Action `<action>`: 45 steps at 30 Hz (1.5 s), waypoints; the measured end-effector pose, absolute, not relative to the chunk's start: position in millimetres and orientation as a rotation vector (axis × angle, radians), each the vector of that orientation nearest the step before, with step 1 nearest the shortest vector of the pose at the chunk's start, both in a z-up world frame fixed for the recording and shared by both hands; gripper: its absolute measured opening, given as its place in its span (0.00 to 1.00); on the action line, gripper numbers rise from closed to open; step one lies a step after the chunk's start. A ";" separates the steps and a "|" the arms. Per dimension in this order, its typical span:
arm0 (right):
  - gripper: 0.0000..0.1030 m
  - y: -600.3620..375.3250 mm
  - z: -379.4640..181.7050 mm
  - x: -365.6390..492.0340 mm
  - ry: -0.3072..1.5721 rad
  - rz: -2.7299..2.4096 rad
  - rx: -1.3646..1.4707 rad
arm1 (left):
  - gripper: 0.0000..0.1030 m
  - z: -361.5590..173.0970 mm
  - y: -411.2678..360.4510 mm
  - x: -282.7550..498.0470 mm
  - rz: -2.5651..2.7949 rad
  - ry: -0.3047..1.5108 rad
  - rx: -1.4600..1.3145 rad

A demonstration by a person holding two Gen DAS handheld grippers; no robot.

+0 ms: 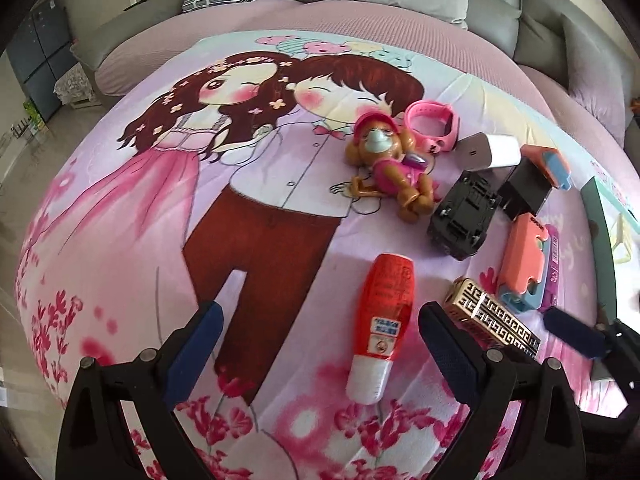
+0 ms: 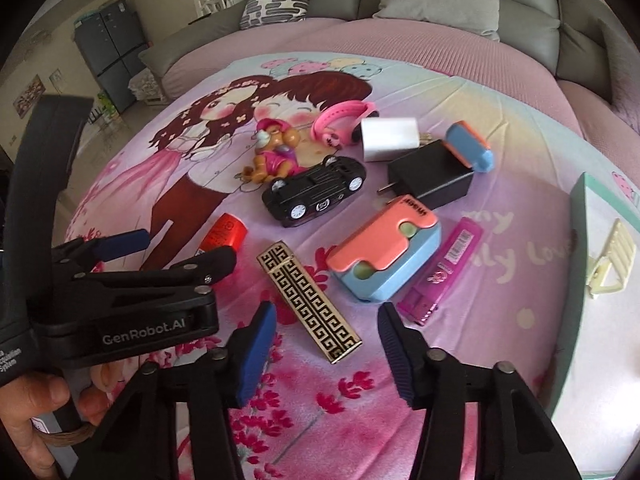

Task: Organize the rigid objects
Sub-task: 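Grasp the red-and-white bottle with the left tool while the right tool grasps the gold patterned box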

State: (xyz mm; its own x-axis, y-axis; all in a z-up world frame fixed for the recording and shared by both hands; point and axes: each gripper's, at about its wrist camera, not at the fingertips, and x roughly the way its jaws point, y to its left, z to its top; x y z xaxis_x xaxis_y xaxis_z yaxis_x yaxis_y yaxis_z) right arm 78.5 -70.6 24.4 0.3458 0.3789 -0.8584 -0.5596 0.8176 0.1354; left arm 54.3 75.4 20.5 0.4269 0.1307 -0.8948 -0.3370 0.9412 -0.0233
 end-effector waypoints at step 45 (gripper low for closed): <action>0.34 -35.9 10.3 78.7 1.041 0.661 -0.238 | 0.47 14.1 86.7 51.9 0.261 1.077 -0.238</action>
